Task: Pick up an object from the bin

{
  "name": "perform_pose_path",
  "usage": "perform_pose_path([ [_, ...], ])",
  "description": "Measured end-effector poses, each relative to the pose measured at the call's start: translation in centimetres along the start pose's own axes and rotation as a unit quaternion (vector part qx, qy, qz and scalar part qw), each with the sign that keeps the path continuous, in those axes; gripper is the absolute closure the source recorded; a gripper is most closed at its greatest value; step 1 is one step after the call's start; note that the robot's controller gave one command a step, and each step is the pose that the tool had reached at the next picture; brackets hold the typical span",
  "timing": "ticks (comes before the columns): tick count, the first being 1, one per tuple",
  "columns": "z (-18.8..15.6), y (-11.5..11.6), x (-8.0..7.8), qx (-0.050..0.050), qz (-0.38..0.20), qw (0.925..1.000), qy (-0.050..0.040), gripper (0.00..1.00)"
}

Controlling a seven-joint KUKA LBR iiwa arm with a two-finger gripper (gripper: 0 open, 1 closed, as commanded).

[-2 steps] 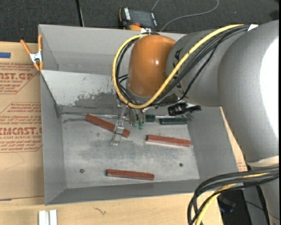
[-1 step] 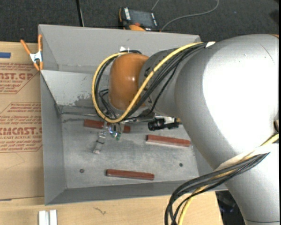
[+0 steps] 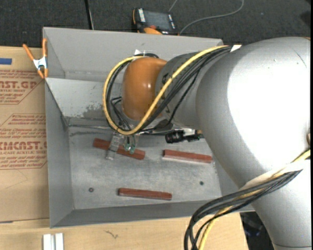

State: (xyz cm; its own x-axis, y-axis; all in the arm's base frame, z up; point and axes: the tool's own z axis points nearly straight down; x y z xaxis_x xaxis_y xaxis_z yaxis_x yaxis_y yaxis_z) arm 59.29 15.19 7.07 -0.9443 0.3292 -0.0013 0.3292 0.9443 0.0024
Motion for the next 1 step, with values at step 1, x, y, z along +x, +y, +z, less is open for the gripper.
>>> perform_pose_path([
  [1,-13.09,-2.87,2.87,-0.001,0.000,1.0000,-0.0022,1.00],
])
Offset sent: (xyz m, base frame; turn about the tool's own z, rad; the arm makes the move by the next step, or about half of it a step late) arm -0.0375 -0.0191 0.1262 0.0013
